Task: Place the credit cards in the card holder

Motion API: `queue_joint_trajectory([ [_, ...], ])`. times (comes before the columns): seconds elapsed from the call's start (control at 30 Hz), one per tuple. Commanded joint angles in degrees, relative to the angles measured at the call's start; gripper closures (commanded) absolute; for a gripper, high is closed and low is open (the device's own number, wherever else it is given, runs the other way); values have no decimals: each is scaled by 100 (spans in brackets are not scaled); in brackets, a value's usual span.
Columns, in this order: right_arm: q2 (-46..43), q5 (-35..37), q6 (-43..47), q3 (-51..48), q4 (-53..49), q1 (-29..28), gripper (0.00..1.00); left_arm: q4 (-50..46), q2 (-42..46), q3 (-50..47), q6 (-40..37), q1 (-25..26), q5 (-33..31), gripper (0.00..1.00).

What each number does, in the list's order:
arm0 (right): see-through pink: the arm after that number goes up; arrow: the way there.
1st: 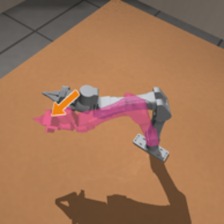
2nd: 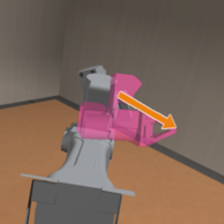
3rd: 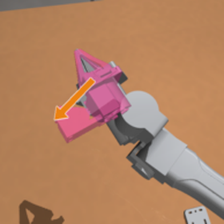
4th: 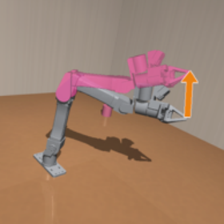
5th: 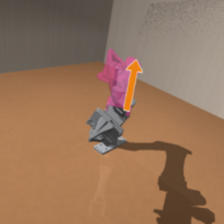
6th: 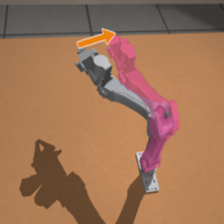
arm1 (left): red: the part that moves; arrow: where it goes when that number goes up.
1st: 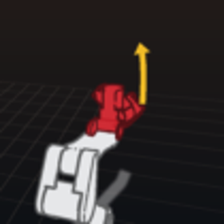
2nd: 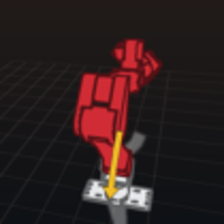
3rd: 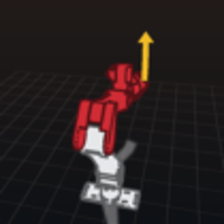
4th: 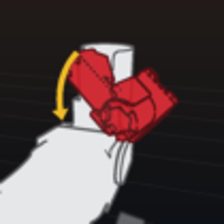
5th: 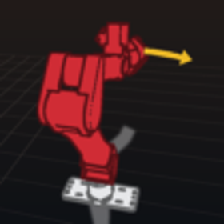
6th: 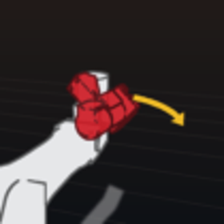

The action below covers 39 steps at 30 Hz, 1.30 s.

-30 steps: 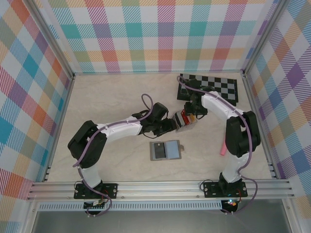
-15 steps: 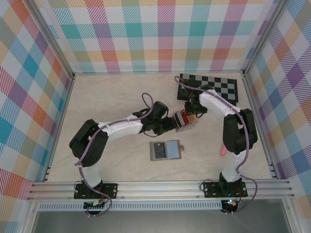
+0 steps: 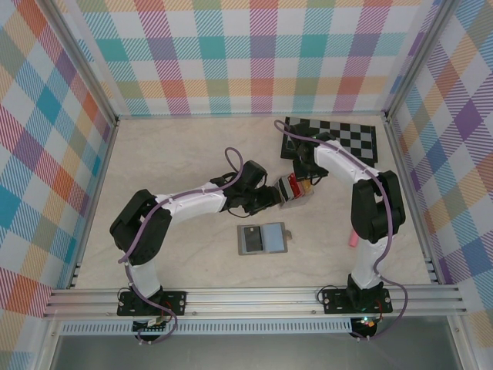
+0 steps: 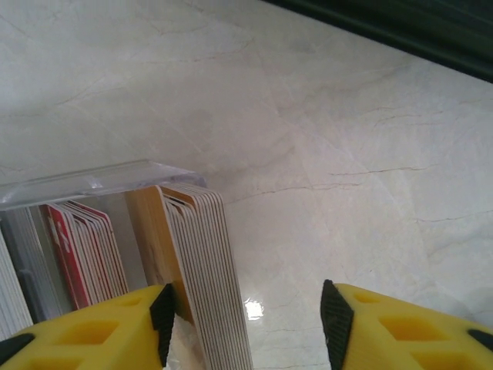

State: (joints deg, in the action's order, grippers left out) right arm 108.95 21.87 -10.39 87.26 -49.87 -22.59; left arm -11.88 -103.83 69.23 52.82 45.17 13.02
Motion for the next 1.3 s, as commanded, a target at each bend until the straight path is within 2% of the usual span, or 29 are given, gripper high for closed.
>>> queue_joint_trajectory([
  [0.0, -163, 190, 142, 140, -161, 0, 49, 10, 3, 99, -53, -50, 69, 43],
  [0.3, -174, 136, 152, 164, -168, -9, 66, 19, 3, 75, -57, -49, 111, 43],
  [0.67, -342, 166, 127, 124, -179, -37, 80, 20, 21, 44, -54, -49, 122, 43],
  [0.73, -370, 101, 138, 122, -184, -41, 85, 23, 30, 37, -51, -47, 124, 43],
  [1.0, -693, -451, -29, 120, -251, -44, 89, -32, 138, -2, -76, -56, 77, 43],
  [1.27, -1974, -1127, -668, -428, 33, -29, 90, 355, 811, -515, 33, -242, 148, 42],
])
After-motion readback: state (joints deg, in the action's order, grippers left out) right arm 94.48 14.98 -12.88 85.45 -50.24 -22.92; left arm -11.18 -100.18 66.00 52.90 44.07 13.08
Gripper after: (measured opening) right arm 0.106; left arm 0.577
